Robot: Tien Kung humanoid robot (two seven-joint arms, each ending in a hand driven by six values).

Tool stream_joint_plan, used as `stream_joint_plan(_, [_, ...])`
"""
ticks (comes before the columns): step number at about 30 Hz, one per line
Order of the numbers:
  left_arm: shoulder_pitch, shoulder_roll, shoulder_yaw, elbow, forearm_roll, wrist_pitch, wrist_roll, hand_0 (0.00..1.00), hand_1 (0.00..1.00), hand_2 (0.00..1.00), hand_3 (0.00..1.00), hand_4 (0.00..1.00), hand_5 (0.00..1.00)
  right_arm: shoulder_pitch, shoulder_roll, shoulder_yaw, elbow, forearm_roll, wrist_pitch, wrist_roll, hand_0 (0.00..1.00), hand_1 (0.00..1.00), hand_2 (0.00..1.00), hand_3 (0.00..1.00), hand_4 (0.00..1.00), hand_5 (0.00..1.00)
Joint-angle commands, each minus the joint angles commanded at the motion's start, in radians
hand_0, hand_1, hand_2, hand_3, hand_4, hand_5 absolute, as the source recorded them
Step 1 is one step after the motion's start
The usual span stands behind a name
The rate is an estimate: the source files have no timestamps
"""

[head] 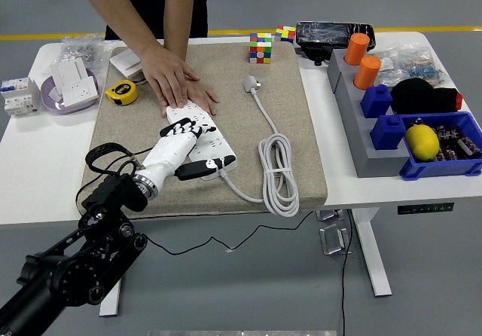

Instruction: Pick up the plug,place it near the board,insert it into the board,press the button

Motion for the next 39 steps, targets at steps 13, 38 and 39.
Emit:
stream_joint_plan(13, [0.052,0.036,0.045,-0.234,0.07,-0.004,0.046,0.459,0.486,0.456,0.877,0.888,0.563,-0.003,0.002,0.009,0.0,-0.001,-0.001,0.001,0.793,0.754,0.737,0.761,0.998,0.998])
stream_joint_plan(38, [-0.007,0.033,0.055,-0.17,0.104,-0.308,0.155,0.163,0.049,0.149,0.848,0.558,0.002,-0.004,0.001,0.004,0.001,0.0,-0.003,0.003,0.793,0.752,0.737,0.761,0.998,0.998])
stream_joint_plan(39, [-0.007,0.033,0.055,-0.165,0.104,-0.307,0.154,0.163,0.049,0.149,0.848,0.558,0.002,-0.004,0.001,0.003,0.0,0.001,-0.003,0.003,0.793,0.752,0.737,0.761,0.998,0.998])
